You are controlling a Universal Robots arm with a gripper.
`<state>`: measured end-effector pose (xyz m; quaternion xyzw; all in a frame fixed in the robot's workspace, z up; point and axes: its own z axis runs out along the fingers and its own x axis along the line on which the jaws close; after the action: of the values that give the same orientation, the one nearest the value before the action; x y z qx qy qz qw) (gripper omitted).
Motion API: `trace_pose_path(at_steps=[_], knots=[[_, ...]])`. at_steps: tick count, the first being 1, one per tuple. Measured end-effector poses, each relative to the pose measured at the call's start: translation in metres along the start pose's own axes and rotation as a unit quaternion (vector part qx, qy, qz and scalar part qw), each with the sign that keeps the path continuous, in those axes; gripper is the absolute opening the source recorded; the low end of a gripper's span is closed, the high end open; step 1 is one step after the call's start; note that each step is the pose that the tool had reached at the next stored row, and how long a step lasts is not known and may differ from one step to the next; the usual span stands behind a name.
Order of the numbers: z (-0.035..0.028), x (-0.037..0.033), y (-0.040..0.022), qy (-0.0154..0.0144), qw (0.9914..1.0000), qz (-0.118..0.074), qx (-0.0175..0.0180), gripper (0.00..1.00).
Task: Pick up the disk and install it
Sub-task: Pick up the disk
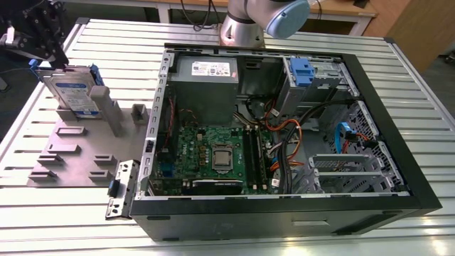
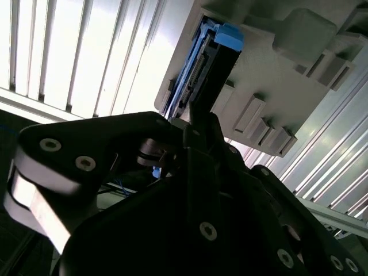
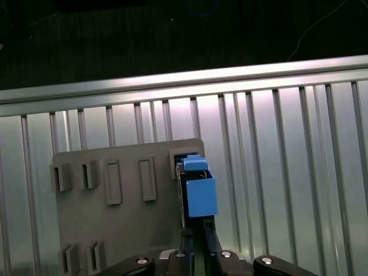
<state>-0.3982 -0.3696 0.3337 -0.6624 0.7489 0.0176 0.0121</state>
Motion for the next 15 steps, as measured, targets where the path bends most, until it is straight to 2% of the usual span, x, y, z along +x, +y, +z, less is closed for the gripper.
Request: trace_pose_path(at_steps=[1,2,3,5,6,8,11,12,15], knots=[[0.0000,0.0000,0.0000,0.0000,1.00000,0.000,0.0000,0.17],[0.0000,0.0000,0.0000,0.0000,1.00000,0.000,0.0000,0.29],[0.0000,0.0000,0.0000,0.0000,1.00000,0.000,0.0000,0.29],[0.0000,0.0000,0.0000,0.0000,1.00000,0.000,0.0000,0.41],[0.0000,0.0000,0.0000,0.0000,1.00000,0.000,0.0000,0.41],[0.0001,0.0000,0.0000,0.0000,1.00000,0.000,0.0000,0.53],[0.0001,0.0000,0.0000,0.0000,1.00000,0.000,0.0000,0.58],[0.0001,0.0000,0.0000,0.0000,1.00000,0.000,0.0000,0.65],[0.0028,0.0001,0.0000,-0.0002,1.00000,0.000,0.0003,0.65]])
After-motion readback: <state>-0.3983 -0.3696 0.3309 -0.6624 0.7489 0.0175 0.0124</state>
